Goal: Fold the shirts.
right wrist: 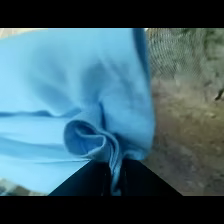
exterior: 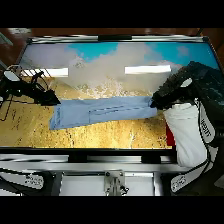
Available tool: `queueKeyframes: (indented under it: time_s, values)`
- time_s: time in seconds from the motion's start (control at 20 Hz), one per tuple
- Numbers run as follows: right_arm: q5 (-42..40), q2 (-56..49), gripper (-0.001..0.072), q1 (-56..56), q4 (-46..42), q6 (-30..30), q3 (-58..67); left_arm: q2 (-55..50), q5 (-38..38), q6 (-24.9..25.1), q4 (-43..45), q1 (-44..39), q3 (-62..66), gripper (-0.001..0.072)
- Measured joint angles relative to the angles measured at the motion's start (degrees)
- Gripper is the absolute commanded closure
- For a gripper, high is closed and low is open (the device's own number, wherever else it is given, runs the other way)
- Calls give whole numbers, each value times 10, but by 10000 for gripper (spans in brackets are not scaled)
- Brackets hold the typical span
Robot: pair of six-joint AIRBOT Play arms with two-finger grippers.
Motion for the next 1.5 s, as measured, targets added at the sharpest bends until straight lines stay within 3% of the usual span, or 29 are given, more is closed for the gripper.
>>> queueKeyframes:
  time_s: [0.15,0.2,0.35,0.85,1.25,1.5]
  values:
    - [9,38,647,0,43,-54,1,1,13,0,-29,-18,25,635]
    - [9,56,647,0,56,-65,1,1,23,-4,-41,-28,30,668]
    - [12,124,647,7,80,-73,1,0,73,-33,-75,-87,34,669]
    - [49,323,647,35,62,-3,0,-4,290,-109,-100,-356,-46,670]
    - [62,382,647,37,33,34,0,-45,337,-130,-180,-465,-58,670]
    - [76,386,647,46,37,43,0,-37,375,-146,-191,-453,-58,672]
